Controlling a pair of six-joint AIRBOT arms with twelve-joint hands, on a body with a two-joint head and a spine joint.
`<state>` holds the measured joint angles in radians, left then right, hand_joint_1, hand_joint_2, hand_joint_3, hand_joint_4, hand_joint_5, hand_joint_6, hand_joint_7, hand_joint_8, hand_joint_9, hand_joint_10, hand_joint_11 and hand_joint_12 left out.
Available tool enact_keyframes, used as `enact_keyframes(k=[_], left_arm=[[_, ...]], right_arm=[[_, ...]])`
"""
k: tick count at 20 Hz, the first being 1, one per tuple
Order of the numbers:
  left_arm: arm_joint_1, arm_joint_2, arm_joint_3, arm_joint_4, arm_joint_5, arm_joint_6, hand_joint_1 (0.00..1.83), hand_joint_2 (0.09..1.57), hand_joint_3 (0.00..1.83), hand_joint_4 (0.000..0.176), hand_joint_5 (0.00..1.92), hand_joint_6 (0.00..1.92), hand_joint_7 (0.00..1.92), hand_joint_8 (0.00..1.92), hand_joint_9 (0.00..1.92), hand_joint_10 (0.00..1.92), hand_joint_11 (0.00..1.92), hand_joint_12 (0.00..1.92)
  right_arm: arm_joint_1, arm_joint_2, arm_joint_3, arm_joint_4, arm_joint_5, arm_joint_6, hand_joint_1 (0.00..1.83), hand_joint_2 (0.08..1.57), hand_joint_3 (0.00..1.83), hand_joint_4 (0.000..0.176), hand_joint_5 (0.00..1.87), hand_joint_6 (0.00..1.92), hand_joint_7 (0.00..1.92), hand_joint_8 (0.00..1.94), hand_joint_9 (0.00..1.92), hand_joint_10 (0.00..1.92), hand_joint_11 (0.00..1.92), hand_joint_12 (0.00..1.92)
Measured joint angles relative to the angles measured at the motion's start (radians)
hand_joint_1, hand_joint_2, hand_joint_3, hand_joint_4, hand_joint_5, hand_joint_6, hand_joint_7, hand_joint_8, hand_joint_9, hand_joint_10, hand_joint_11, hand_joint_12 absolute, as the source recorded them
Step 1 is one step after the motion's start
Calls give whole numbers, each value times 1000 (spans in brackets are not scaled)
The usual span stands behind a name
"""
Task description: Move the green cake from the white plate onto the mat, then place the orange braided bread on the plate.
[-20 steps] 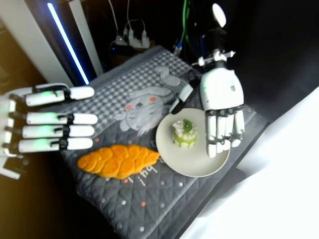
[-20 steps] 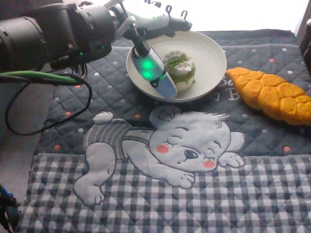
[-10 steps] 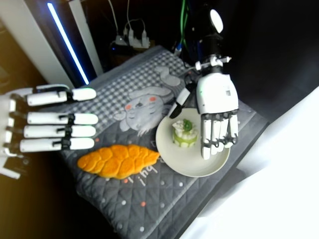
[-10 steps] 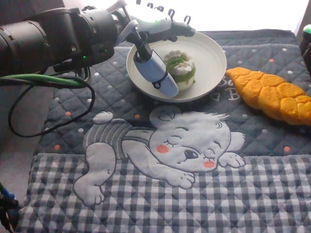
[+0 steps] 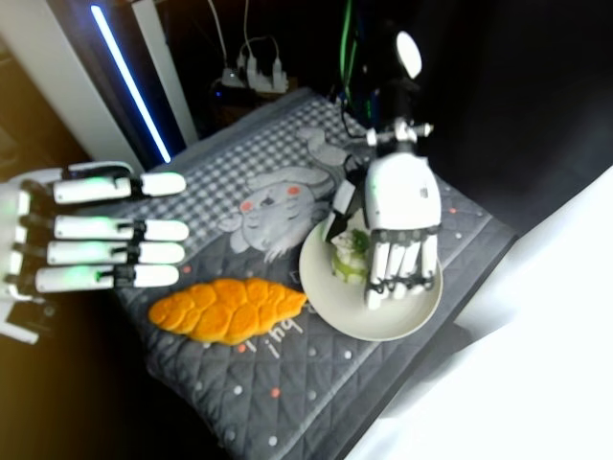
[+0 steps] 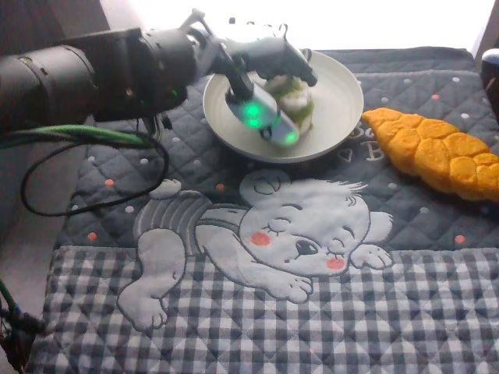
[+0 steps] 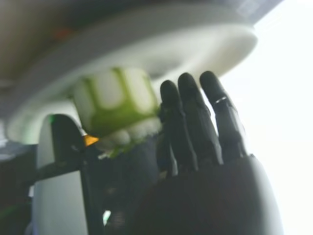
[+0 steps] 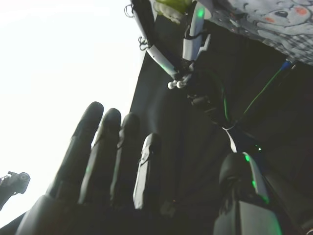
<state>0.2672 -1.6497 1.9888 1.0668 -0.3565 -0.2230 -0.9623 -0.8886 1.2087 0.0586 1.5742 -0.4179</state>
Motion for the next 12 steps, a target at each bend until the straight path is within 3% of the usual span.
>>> enact_keyframes(k=[1,2,3,4,5,6,7,8,9,10,12], left_arm=[[11,-16,50,6,-45,-101,982,979,0,0,776,22,927,19,848,41,299,1096],[28,-30,95,15,-86,-188,1284,1045,4,0,926,13,1052,696,1014,97,443,1273],[29,-31,101,28,-97,-198,1284,1045,4,0,926,13,1052,696,1014,97,443,1273],[29,-31,95,49,-96,-196,1223,1092,16,25,984,710,993,975,1087,162,559,1368],[29,-31,94,60,-96,-195,1200,1131,0,28,1008,899,891,1164,877,691,537,1501],[27,-31,93,63,-95,-196,1200,1131,0,28,1008,899,891,1164,877,691,537,1501],[26,-31,89,63,-95,-194,1192,1139,0,44,974,981,891,1153,738,891,414,1561],[24,-31,84,68,-94,-191,1192,1139,0,44,974,981,891,1153,738,891,414,1561],[24,-31,80,69,-95,-191,1188,1140,1,57,954,1027,908,1108,686,899,293,1593],[23,-31,79,73,-106,-192,1190,1136,0,57,964,1003,917,1094,669,843,192,1565],[17,-30,63,84,-120,-181,1197,1134,0,27,998,895,892,1192,623,1004,148,1637]], right_arm=[[0,0,0,0,0,0,530,904,0,176,380,0,492,1,425,0,238,433],[0,0,0,1,0,0,516,919,7,176,372,0,483,0,417,1,239,417],[0,0,-1,3,0,0,516,919,7,176,372,0,483,0,417,1,239,417],[0,0,-1,1,0,0,510,936,13,176,356,0,460,0,399,0,227,409],[0,0,-1,0,0,0,476,954,15,176,337,0,457,1,398,1,238,406],[0,0,-1,0,0,0,476,954,15,176,337,0,457,1,398,1,238,406],[0,0,-1,1,0,0,497,953,9,176,342,3,458,1,396,0,223,395],[0,0,-1,2,0,0,497,953,9,176,342,3,458,1,396,0,223,395],[0,0,-1,1,0,0,497,967,11,176,353,6,463,3,403,4,229,395],[0,0,-1,0,0,0,492,971,11,176,359,7,462,2,410,6,244,400],[0,0,-1,1,0,0,493,961,3,176,363,6,453,3,413,6,253,401]])
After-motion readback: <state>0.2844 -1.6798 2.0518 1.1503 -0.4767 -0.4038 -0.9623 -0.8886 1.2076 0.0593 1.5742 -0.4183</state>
